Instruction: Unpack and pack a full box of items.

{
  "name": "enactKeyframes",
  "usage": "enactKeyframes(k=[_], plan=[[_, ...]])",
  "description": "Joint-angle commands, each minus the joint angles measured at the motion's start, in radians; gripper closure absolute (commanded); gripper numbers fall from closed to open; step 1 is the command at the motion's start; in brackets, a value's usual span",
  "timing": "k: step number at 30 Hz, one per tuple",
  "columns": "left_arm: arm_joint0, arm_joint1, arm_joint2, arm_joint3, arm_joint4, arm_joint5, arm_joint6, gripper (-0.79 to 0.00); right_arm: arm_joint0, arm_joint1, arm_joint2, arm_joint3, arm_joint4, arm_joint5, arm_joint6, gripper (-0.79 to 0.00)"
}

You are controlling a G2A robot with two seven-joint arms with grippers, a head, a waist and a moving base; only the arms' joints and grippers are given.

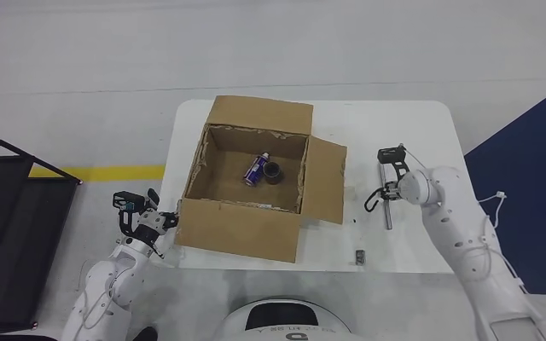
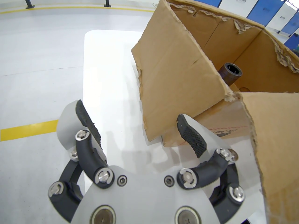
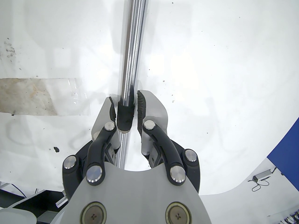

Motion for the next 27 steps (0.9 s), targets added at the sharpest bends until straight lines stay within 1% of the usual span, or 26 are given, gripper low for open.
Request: enactKeyframes(k=[1, 6, 15, 22, 25, 27], plan=[[0.0, 0.0, 0.0, 0.0, 0.0, 0.0, 0.0, -0.785, 0.009, -0.002, -0.006, 0.014, -0.01, 0.004, 0.003, 0.0], [0.0, 0.0, 0.0, 0.0, 0.0, 0.0, 0.0, -0.785, 0.012, -0.001, 0.015, 0.004, -0.01, 0.003, -0.006, 0.0], [0.0, 0.0, 0.0, 0.0, 0.0, 0.0, 0.0, -0.785, -0.085, 0.017, 0.129, -0.113, 0.005, -0.002, -0.027, 0.0], [0.0, 0.0, 0.0, 0.0, 0.0, 0.0, 0.0, -0.785, -0.116, 0.019, 0.159, -0.127, 0.028, -0.019, -0.034, 0.0], [0.0, 0.0, 0.0, 0.0, 0.0, 0.0, 0.0, -0.785, -0.123, 0.019, 0.184, -0.118, 0.083, -0.043, -0.054, 0.0], [0.0, 0.0, 0.0, 0.0, 0.0, 0.0, 0.0, -0.785, -0.129, 0.02, 0.22, -0.1, 0.171, -0.082, -0.07, 0.0]])
